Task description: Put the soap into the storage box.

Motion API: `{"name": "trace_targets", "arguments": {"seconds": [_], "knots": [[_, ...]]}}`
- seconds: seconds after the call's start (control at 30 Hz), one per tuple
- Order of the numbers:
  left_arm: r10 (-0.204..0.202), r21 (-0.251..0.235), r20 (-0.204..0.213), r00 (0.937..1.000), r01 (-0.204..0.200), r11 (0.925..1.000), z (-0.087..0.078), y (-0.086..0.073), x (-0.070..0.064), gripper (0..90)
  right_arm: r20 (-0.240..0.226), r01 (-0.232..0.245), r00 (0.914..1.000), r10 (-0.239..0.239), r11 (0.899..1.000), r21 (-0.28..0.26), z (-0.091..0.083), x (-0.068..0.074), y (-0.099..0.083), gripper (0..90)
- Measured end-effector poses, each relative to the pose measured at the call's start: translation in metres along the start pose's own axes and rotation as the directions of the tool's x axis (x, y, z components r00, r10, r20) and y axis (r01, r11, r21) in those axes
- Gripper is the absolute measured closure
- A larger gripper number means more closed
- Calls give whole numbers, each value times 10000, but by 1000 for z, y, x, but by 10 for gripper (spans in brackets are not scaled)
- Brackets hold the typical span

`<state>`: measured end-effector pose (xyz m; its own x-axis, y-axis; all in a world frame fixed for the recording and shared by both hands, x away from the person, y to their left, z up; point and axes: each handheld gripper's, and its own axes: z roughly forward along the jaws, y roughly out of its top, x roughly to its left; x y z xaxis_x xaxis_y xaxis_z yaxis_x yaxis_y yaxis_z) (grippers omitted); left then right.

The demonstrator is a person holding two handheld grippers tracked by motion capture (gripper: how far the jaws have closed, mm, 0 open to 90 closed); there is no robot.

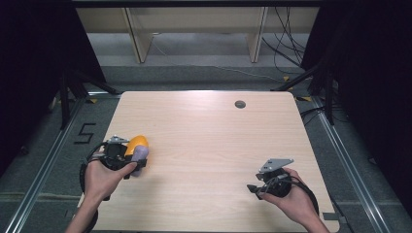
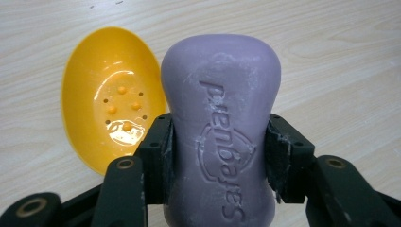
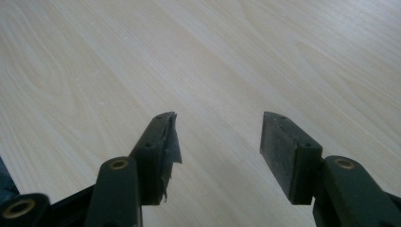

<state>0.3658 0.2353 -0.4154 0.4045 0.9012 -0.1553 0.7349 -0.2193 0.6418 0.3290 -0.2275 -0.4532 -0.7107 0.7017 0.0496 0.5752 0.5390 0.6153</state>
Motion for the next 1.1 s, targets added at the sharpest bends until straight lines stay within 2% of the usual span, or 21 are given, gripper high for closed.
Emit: {"name": "trace_targets", "arguments": {"seconds": [0.1,0.17,0.23,0.27,0.37,0.4,0.43,0.47,0.5,0.57,0.7,0.77,0.8,0.87,0.9,0.93,0.97,1.0,1.07,1.1], "knots": [[123,129,-136,9998,-121,9998,0,2,3,491,-7,-14,10000,15,10000,5,0,0,0,463],[-60,-12,-223,9997,60,10000,1,3,2,491,17,26,10000,-26,9999,148,-1,0,0,462],[46,158,-252,9997,-42,9999,1,5,5,491,12,31,10000,-32,9999,152,-1,0,0,462],[11,147,-370,9993,-6,9999,1,6,6,491,48,139,9999,-140,9999,83,-1,-1,0,462],[-143,56,-343,9993,145,9999,2,7,7,491,100,131,9999,-130,9999,-93,1,-1,0,462],[3,208,-402,9992,6,9998,2,8,9,491,105,139,9998,-138,9999,-95,1,-1,0,462],[-34,85,-424,9991,38,10000,3,8,9,491,97,189,9998,-188,9998,-109,1,-1,0,462],[-72,255,-410,9991,82,9996,3,10,9,491,10,192,9998,-192,9998,68,0,-1,0,462],[-152,17,-504,9986,154,9999,5,9,9,491,11,182,9998,-182,9998,53,0,-1,0,462],[-25,275,-522,9986,39,9996,4,11,11,491,111,167,9998,-166,9997,-149,2,-1,-1,462],[-163,63,-641,9978,167,9998,6,14,13,491,94,206,9997,-205,9997,-145,1,-1,0,462],[-187,249,-638,9978,203,9995,5,16,14,491,97,210,9997,-209,9997,-147,1,-1,0,462],[-183,91,-726,9972,190,9998,6,16,14,491,159,-53,9999,53,10000,3,0,0,0,462],[-186,332,-749,9970,212,9992,6,18,16,491,161,-24,9999,24,10000,-9,0,0,0,462],[-249,204,-771,9967,266,9994,8,18,16,491,157,-19,9999,19,10000,-15,0,0,0,462],[-406,272,-885,9953,432,9987,9,20,18,491,132,78,9999,-77,9999,-73,0,0,0,462],[-406,272,-885,9953,432,9987,9,20,18,491,132,78,9999,-77,9999,-73,0,0,0,462],[-509,66,-888,9947,517,9986,11,20,18,491,154,-13,9999,14,10000,-18,0,0,0,462],[-581,206,-964,9936,603,9980,12,21,20,491,158,-20,9999,20,10000,-23,0,0,0,462],[-409,450,-1009,9941,457,9979,11,22,22,491,150,-16,9999,16,10000,-37,0,0,0,462]]}}
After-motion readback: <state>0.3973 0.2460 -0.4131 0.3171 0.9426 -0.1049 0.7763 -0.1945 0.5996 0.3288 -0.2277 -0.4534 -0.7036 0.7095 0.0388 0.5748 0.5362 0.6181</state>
